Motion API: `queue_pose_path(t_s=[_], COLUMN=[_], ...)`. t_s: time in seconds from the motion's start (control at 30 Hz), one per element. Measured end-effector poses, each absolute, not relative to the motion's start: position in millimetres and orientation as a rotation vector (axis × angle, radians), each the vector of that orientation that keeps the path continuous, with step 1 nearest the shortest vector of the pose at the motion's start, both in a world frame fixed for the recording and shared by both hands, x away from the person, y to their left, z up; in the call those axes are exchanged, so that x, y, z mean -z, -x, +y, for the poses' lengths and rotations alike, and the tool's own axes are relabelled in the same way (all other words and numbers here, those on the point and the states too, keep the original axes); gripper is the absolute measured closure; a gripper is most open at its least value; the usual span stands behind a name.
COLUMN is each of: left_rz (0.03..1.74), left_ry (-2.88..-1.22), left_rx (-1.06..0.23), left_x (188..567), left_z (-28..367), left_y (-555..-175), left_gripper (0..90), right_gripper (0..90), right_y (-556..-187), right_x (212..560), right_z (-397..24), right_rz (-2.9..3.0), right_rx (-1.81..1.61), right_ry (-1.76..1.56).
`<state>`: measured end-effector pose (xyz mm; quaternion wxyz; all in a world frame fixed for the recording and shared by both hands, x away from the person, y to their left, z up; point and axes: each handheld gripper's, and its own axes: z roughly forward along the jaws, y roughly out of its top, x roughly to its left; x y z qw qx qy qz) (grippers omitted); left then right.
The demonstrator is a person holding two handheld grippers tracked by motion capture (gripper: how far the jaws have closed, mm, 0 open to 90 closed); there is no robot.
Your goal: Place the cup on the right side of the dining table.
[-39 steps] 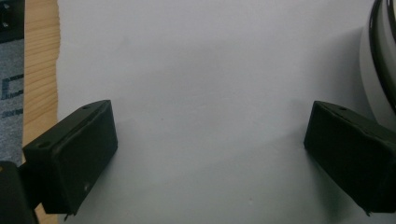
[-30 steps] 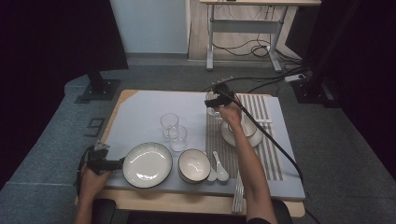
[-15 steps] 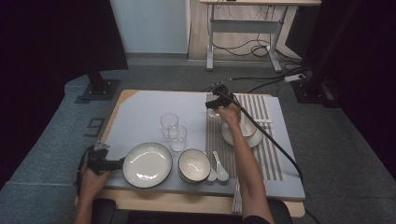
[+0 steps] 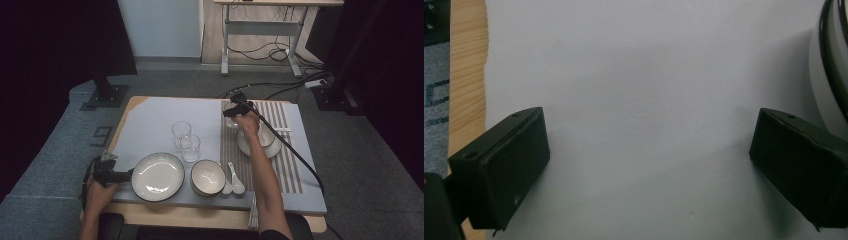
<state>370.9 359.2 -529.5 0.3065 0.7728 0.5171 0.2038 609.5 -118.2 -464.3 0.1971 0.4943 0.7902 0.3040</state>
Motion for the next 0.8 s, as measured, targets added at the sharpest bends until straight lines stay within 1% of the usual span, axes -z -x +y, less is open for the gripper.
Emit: queue_pose_path(t_s=[0.43, 0.7, 0.8], left_rz=[1.368, 1.367, 1.368], left_ry=[-2.045, -2.046, -2.045], left_rx=[-0.539, -0.54, -0.539], left_x=[529.5, 529.5, 529.5], left_z=[359.2, 359.2, 359.2], left_y=[-370.9, -370.9, -370.9], left_gripper=[2.3, 2.3, 2.3], right_gripper=[17.9, 17.4, 15.5], right_y=[-612.0, -610.2, -609.7], right_x=[468.0, 468.6, 468.6], right_z=[-127.4, -131.6, -131.8], right_rz=[2.22, 2.252, 2.257], right_rx=[-0.87, -0.877, -0.883], right_ry=[-1.438, -1.411, -1.389])
